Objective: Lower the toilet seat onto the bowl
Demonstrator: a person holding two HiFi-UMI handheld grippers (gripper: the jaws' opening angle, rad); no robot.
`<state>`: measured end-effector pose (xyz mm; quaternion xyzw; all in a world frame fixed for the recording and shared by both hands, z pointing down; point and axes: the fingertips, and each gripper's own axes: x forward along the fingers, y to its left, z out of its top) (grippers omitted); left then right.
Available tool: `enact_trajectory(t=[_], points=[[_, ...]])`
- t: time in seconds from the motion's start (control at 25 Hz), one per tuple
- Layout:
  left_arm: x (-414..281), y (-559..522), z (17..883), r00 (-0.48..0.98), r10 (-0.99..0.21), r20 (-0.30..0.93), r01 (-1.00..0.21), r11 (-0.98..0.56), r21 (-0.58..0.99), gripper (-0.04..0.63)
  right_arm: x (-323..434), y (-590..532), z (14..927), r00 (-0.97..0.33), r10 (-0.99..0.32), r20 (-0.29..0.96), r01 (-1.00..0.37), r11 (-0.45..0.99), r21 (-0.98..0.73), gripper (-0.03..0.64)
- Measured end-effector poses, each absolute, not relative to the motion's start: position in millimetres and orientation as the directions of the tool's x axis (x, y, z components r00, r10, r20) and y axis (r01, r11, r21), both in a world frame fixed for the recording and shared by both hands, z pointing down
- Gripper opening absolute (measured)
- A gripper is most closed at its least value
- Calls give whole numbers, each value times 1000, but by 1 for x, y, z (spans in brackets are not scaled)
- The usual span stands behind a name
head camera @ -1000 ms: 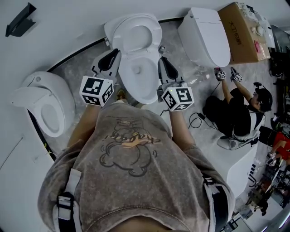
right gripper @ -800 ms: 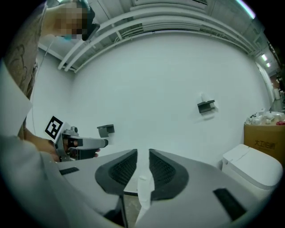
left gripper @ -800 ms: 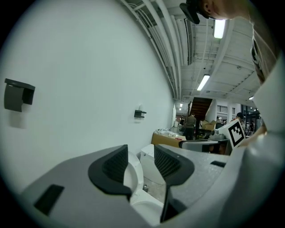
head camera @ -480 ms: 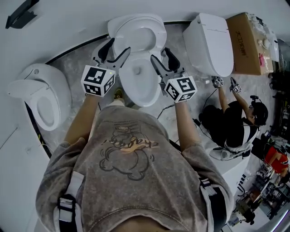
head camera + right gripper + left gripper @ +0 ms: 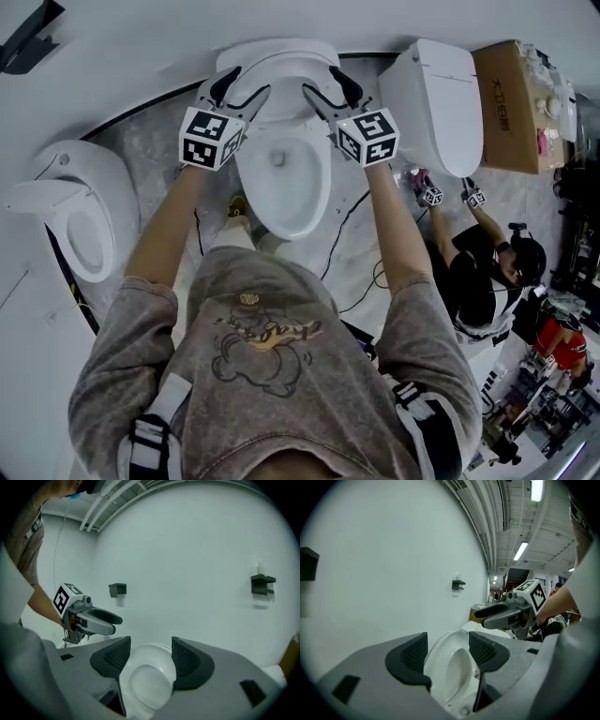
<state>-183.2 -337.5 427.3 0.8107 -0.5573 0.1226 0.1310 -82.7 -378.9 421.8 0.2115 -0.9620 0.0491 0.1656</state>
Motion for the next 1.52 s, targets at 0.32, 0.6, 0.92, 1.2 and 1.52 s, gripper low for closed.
enact_trajectory(t=[0.32, 0.6, 0.92, 1.2, 1.52], points=[[-181, -392, 503, 374, -821, 431, -919, -391, 53, 270, -116, -427, 476, -825, -321, 466, -327, 942, 70, 268], [-180, -405, 530, 402, -792, 460, -907, -414, 79, 270, -122, -438, 502, -806, -289, 517, -311, 949, 45, 268], [-176, -402, 531, 437, -775, 456, -891, -442, 104, 267, -124, -437, 502, -802, -317, 507, -350, 936, 31, 268], [-173, -389, 524, 477, -763, 437, -876, -454, 164, 241, -115, -426, 495, -795, -341, 501, -392, 920, 4, 267], [-159, -354, 516, 513, -748, 421, -857, -470, 210, 165, -90, -390, 485, -783, -407, 470, -477, 878, -36, 267]])
